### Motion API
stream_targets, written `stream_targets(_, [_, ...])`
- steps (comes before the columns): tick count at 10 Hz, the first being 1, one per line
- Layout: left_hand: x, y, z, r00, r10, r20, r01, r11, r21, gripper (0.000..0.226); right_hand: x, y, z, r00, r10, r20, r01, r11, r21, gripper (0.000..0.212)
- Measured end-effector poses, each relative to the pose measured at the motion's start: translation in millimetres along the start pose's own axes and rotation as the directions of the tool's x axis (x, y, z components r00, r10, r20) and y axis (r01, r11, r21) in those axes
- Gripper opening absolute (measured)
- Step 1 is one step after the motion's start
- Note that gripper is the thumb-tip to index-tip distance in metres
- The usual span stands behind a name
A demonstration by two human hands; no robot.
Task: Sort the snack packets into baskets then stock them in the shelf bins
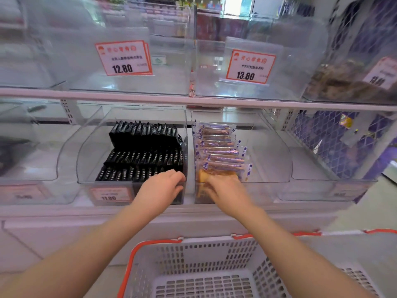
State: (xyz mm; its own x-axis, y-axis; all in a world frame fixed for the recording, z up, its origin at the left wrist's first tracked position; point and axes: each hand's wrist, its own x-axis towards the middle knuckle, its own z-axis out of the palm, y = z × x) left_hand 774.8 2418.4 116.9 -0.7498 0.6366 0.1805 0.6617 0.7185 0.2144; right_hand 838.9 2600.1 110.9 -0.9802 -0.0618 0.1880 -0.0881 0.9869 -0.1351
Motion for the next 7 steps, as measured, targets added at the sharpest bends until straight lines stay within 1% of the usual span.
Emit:
stream_targets(1, [1.7, -2.2, 10.7, 0.998, -0.031, -0.054, 0.029, 0.999, -0.023, 0.024, 2.6, -4.6, 5.5, 0.999, 0.043, -0.022, -0.044, 0.997, -0.065, 0.03])
stream_targets(2, [5.9, 1.4, 13.9, 0.996, -0.024, -0.085, 0.019, 0.998, -0.058, 0.023, 5.1, -7.7, 9.5, 0.997, 0.062, -0.047, -0.066, 0.995, -0.074, 0.038])
stream_targets(3, [9.9, 1.1, 14.9, 0.996, -0.007, -0.088, -0.002, 0.995, -0.096, 0.022, 5.8, -12.1, 13.4, 0.995, 0.031, -0.095, -0.036, 0.998, -0.056, 0.039])
stream_targets(5, [9.4, -1.3, 5.8, 1.0, -0.003, -0.022, 0.001, 0.992, -0.123, 0.021, 5.8, -14.3, 6.8, 0.998, 0.049, -0.028, -0.051, 0.997, -0.065, 0.035])
stream_targets(6, [0.8, -2.3, -3.6, 0.998, 0.006, 0.057, 0.0, 0.994, -0.112, 0.025, 0.5, -27.2, -1.8, 1.0, 0.026, -0.011, -0.027, 0.991, -0.13, 0.032])
stream_targets(7, [-5.8, -0.5, -13.3, 0.997, 0.078, -0.014, -0.077, 0.996, 0.036, 0.039, -2.9, -35.7, -17.1, 0.994, 0.05, -0.101, -0.058, 0.995, -0.082, 0.04])
